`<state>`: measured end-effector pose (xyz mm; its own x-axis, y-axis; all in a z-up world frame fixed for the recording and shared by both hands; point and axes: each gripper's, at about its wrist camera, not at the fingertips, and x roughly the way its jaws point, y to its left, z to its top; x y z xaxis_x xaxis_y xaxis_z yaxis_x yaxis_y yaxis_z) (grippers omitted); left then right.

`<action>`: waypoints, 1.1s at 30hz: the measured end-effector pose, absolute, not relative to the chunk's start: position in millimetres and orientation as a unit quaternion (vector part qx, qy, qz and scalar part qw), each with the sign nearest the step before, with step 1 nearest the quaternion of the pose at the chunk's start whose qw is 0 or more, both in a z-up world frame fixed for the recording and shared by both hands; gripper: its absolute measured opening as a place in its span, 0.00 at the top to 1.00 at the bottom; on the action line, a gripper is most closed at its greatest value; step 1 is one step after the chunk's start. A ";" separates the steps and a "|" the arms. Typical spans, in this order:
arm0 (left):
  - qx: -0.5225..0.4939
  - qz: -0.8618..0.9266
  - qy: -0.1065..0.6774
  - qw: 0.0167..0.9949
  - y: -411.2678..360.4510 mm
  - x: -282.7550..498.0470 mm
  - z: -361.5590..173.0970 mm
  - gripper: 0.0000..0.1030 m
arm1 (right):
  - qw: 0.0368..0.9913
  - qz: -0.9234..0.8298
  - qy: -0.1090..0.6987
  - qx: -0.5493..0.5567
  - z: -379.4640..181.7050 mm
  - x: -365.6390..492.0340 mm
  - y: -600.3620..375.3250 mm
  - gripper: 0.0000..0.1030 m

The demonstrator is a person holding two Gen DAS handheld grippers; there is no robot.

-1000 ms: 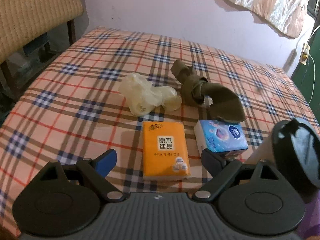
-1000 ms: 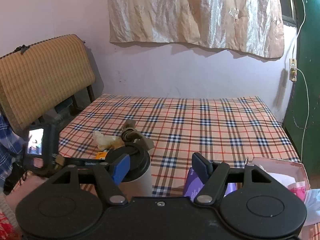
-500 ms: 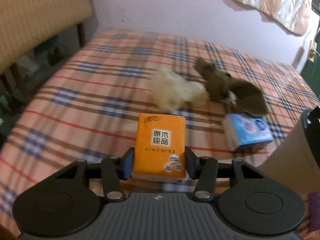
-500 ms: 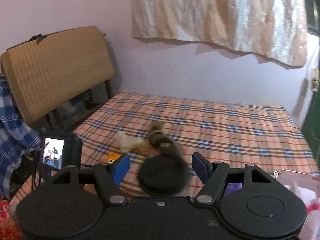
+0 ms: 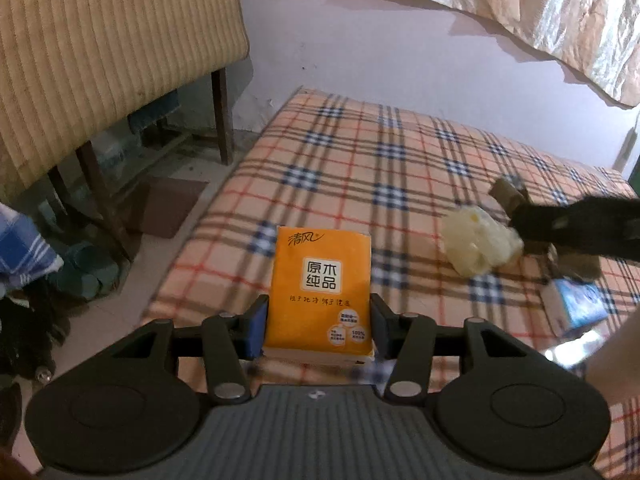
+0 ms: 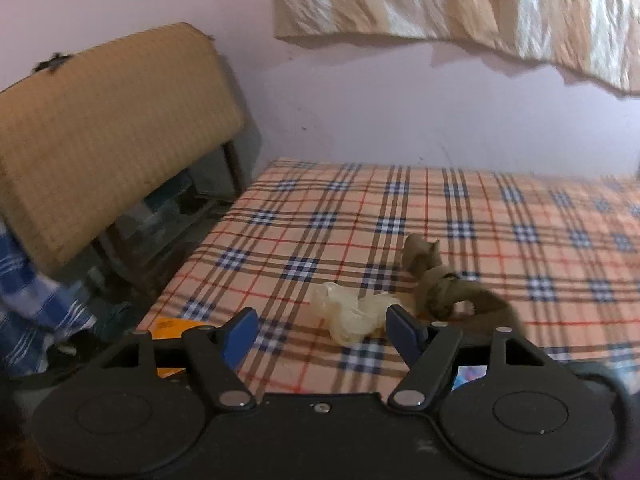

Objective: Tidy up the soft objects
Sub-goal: 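Grasp the pale yellow crumpled item with the right tool, then carry the orange tissue pack with the left tool while the right tool carries the yellow item to the tray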

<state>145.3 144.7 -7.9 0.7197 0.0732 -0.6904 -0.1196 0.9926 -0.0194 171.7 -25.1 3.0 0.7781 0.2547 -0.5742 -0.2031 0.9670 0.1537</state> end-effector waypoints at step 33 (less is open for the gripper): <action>-0.062 0.040 0.355 0.932 138.7 127.8 5.6 0.50 | 0.933 0.145 0.329 -0.003 -19.1 129.6 -12.2 0.74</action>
